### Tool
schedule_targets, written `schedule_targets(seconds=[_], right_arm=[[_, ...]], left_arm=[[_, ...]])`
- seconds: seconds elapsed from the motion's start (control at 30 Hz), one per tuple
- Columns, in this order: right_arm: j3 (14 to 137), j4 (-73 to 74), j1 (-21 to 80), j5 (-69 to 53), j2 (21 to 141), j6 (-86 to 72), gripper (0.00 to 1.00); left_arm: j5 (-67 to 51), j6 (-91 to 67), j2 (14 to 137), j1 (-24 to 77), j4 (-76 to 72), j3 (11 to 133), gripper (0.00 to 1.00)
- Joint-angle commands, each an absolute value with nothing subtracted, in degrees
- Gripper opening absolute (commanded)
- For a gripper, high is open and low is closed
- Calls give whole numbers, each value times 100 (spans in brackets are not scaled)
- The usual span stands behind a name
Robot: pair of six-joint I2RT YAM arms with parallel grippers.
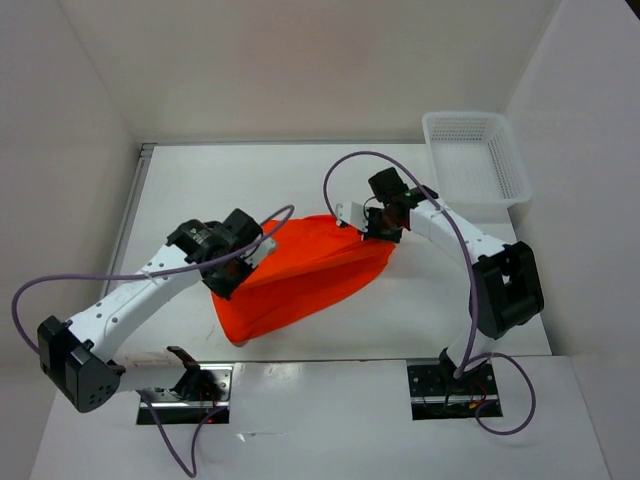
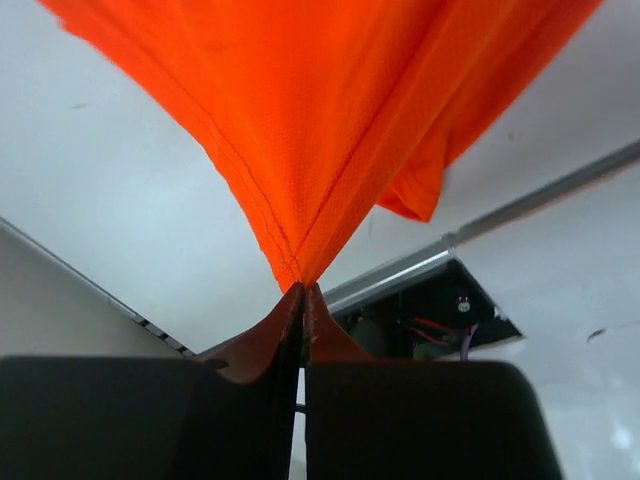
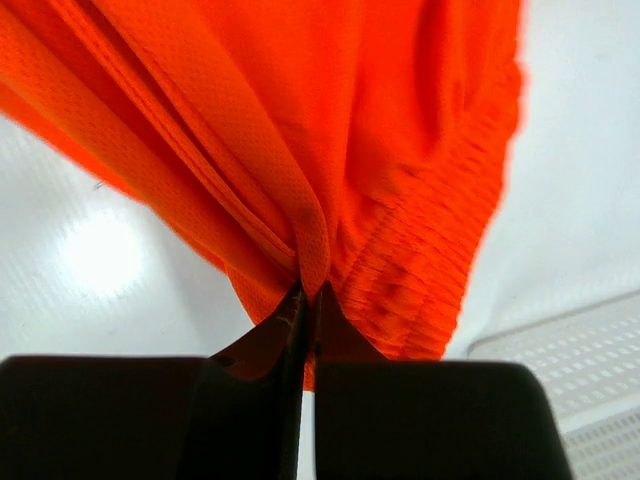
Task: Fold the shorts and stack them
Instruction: Fold the shorts
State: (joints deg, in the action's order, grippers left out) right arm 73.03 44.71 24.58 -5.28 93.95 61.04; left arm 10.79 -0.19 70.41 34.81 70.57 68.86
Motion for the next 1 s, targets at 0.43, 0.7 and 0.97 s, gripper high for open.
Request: schedule_targets(seconds=[0.43,0.7,0.97], right_arm=[[7405,4499,2182,-1245,8991,5020,73],[8191,3509,414,-3700,9527,2174,74],[8139,2559,677,-3199,10755,1223,77]], left_arm=[[1009,0,7401,3376,6525,5688,67],[1636,0,9015,1094,4633,6185,75],[1073,0,10493,536,4509,7172,75]])
